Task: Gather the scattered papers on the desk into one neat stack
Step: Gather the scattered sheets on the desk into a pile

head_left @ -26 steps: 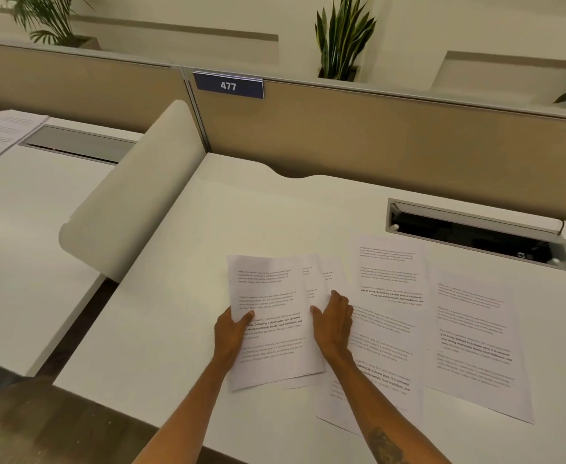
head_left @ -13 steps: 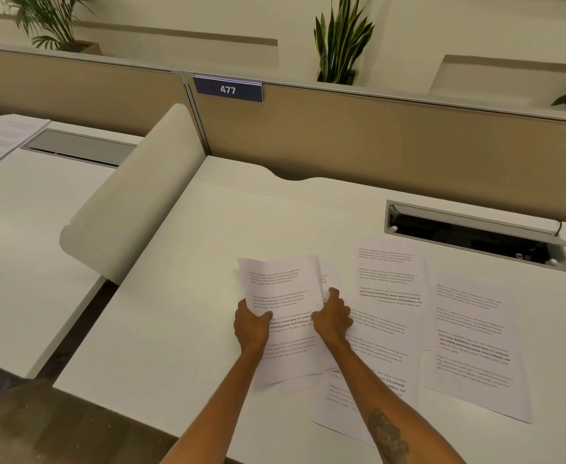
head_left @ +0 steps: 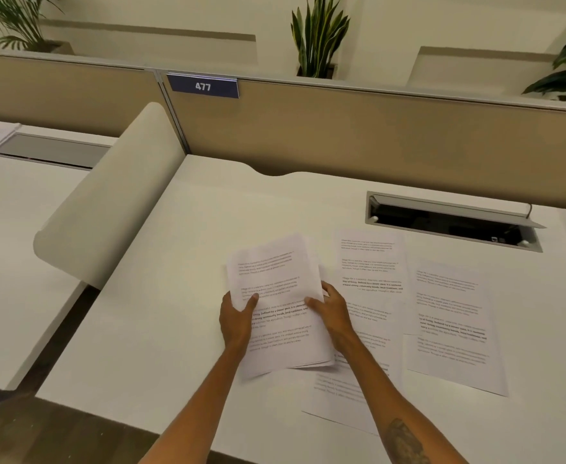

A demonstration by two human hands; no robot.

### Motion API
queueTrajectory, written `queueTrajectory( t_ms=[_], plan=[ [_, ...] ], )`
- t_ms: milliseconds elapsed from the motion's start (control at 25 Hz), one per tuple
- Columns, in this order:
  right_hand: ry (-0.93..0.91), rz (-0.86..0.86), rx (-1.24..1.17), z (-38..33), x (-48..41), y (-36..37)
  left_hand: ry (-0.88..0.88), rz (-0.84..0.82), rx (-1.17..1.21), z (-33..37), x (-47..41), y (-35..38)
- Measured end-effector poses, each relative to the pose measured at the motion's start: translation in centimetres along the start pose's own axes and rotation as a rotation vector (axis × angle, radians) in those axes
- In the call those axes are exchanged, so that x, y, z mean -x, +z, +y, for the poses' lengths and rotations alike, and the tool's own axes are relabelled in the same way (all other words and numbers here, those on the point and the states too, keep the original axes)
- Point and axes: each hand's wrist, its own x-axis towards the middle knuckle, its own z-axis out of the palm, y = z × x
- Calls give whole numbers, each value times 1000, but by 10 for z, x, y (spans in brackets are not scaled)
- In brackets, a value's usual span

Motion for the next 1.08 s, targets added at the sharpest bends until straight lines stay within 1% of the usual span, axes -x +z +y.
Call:
queueTrajectory(
  t_ms=[160,200,280,360,440,520,600,640,680,720,800,960,1080],
  plan=[
    [59,-30,-272,15,18,-43,39,-148,-32,12,17,19],
    [64,-36,-320,20,21,-54,45,-195,-44,14,21,24],
    [77,-17,-343,27,29,-71,63,-285,-77,12,27,34],
    [86,80,-276,34,38,-86,84,-353,-111,8,37,42],
    [86,203,-145,44,46,-98,90,-375,-136,4,49,51],
    [85,331,49,54,54,-105,81,-377,-171,-1,63,63],
    [116,489,307,63,56,-111,73,-358,-213,-6,76,76],
    [153,543,426,63,58,-112,70,-345,-238,-11,79,84],
    [196,563,504,64,60,-112,68,-338,-269,-16,82,92],
    [220,565,536,63,62,-111,67,-333,-293,-26,80,101],
    [246,549,495,59,65,-109,64,-314,-327,-34,80,117],
    [260,522,356,52,62,-104,56,-314,-305,-11,97,123],
    [229,521,343,49,60,-107,49,-337,-240,-2,99,119]
  ],
)
